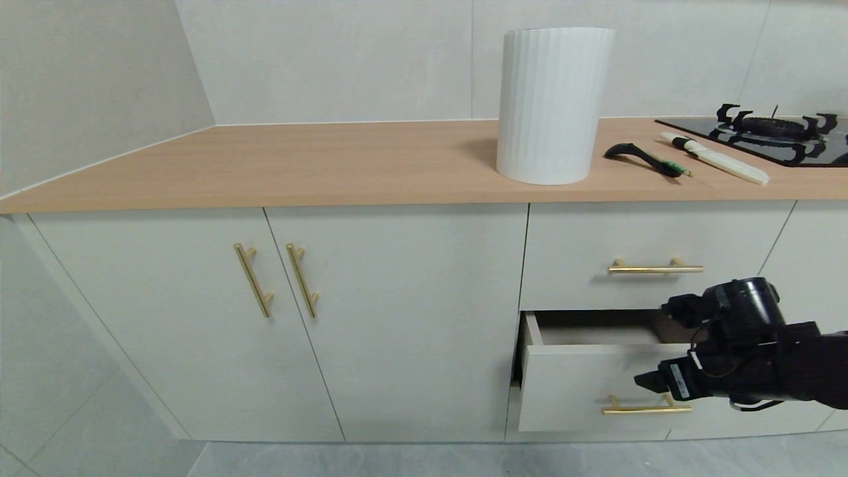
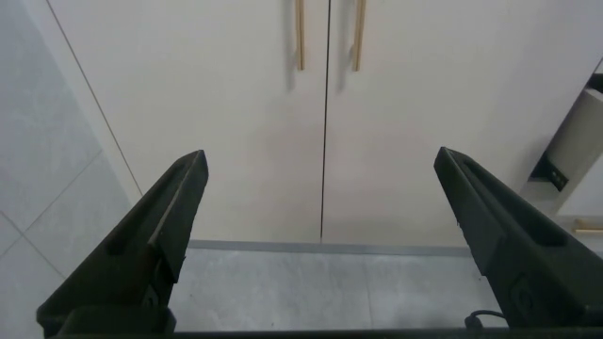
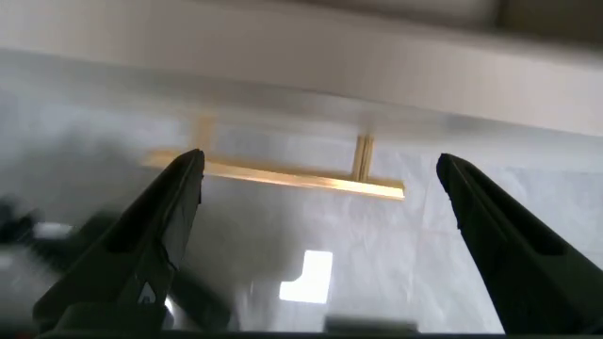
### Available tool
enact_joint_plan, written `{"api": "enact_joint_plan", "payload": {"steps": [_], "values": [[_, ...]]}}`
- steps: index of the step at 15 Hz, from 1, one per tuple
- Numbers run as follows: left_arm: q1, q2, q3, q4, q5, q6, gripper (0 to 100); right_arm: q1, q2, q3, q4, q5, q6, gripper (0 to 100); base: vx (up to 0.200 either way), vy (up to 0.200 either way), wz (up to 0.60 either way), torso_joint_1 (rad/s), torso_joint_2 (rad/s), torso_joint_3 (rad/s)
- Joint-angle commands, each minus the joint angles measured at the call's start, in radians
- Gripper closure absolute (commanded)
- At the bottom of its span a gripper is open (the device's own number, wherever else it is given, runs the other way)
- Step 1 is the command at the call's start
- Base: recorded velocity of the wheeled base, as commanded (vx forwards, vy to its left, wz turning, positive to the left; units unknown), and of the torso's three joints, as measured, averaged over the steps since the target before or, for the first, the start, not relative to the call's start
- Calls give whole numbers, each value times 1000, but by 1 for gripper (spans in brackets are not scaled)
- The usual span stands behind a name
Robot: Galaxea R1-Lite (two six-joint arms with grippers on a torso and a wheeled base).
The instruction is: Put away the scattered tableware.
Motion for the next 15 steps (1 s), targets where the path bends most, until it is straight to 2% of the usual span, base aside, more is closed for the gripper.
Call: {"api": "enact_joint_plan", "payload": {"steps": [1,4,8,15], "values": [[0,0,0,0,1,0,0,62,-252,-17,95,-2,2,0,0,0,0,0,0,0],[0,0,0,0,1,0,0,71,-238,-14,58,-3,5,0,0,0,0,0,0,0],[0,0,0,0,1,0,0,71,-97,-2,-114,-34,27,0,0,0,0,0,0,0],[0,0,0,0,1,0,0,71,45,-2,-246,-62,53,0,0,0,0,0,0,0]]}}
